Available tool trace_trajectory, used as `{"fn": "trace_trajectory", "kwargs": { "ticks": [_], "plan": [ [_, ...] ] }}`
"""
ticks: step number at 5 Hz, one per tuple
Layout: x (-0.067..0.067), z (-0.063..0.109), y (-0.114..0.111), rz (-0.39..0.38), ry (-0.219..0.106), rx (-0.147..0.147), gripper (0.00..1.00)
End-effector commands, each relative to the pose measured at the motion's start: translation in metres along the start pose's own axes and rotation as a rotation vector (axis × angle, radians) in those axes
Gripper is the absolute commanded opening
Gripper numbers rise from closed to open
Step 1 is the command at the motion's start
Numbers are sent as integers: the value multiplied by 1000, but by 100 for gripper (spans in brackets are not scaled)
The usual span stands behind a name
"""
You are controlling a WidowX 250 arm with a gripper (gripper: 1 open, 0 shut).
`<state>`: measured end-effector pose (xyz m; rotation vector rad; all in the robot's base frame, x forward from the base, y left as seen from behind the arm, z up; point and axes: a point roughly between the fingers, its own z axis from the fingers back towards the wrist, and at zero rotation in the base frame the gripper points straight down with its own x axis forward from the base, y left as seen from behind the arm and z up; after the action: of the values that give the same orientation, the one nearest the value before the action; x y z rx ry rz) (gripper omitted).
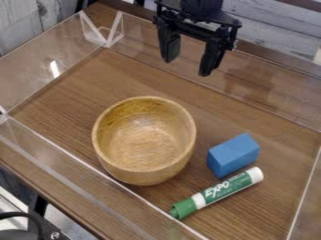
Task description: Put the blue block in the brown bowl
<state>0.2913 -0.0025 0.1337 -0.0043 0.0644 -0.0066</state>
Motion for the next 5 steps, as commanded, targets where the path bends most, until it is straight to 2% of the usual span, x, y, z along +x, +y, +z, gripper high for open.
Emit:
{"fn": "trace_trajectory", "kwargs": {
  "ticks": [1, 3, 5],
  "plan": [
    [-2, -7, -6, -49, 17, 0, 100],
    [-10, -14, -42, -343, 5, 15, 100],
    [-10, -22, -64, -580, -8, 32, 100]
  ]
}}
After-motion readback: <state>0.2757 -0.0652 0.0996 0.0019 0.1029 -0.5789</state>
